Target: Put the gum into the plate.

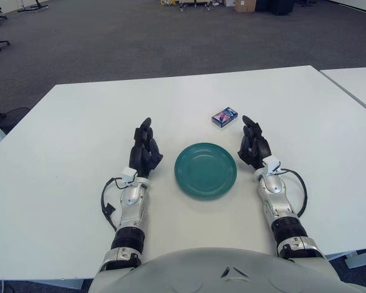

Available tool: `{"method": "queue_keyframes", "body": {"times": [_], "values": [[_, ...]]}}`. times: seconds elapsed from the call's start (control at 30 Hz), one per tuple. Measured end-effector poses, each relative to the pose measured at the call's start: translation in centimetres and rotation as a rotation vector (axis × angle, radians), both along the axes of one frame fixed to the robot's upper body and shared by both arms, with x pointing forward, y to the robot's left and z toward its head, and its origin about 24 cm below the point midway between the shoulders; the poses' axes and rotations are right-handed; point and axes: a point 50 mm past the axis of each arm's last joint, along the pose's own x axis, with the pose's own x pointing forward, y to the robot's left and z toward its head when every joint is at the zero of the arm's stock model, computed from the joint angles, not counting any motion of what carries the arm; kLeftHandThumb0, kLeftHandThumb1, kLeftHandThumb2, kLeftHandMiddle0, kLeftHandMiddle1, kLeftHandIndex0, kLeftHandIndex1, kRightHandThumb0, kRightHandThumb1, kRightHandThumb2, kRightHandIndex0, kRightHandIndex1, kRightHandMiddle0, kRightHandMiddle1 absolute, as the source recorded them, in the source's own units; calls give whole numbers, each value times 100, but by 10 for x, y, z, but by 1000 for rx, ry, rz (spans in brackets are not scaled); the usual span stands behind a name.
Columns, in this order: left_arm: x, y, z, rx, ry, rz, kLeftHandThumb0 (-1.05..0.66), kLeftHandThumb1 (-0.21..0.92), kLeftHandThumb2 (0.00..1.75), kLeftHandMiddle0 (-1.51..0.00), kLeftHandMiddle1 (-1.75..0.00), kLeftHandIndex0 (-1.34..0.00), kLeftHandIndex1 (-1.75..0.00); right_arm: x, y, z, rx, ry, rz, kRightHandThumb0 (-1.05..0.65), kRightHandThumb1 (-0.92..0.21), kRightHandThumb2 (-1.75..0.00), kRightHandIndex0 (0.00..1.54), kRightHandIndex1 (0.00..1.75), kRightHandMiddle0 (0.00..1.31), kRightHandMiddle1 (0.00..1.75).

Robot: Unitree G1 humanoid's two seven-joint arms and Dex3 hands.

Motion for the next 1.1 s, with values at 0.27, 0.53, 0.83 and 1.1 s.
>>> {"method": "queue_keyframes", "body": {"times": [0.27,0.53,0.83,1.1], "values": [[1,0,0,4,2,-3,-85,92,89,-19,0,0,-55,18,-12,14,-39,26,-24,-65,-92,-89,13,1,0,40],[7,0,2,6,-3,-6,-85,92,86,-19,0,0,-61,64,-37,71,-152,-120,-89,-67,-92,-79,18,2,0,49],[14,0,2,-24,-6,-6,-84,92,81,-24,-2,-4,-72,123,-36,149,-389,-291,-113,-71,-92,-71,32,3,0,68],[16,-1,2,-36,-4,-19,-84,92,75,-26,-2,-6,-75,156,-1,197,-729,-355,-71,-71,-92,-61,37,3,3,75]]}}
